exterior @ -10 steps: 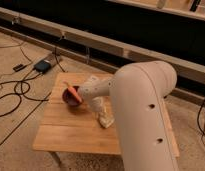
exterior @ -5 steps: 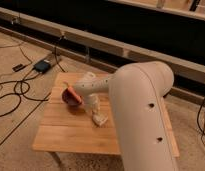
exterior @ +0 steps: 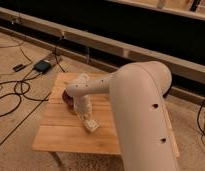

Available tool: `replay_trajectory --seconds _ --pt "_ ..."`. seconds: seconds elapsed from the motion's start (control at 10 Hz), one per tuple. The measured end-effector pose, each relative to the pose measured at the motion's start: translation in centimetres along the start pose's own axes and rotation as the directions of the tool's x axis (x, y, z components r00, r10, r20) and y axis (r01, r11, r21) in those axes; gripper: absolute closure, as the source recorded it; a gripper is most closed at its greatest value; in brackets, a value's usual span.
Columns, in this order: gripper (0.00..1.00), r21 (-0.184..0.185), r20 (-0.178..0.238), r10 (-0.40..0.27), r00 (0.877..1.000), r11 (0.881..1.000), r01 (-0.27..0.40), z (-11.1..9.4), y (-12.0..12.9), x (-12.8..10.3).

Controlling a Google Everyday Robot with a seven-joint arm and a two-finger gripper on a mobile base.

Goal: Wipe the white sponge on the table

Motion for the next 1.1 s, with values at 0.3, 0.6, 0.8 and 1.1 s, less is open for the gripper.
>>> replay_trajectory --seconds 0.3,0.6,0.8,1.1 --pt "1.00 0.031 -0.083 0.022 0.996 0.999 -0.020 0.6 -1.7 3.3" --pt "1.00 0.082 -0.140 0.138 0.980 0.988 -0.128 1.2 -6.2 5.0" --pt "1.00 0.117 -0.150 0.218 0.964 0.972 -0.202 1.6 -9.5 5.3" --pt "1.00 0.180 -0.147 0.326 0.934 0.937 -0.299 2.4 -15.1 5.2"
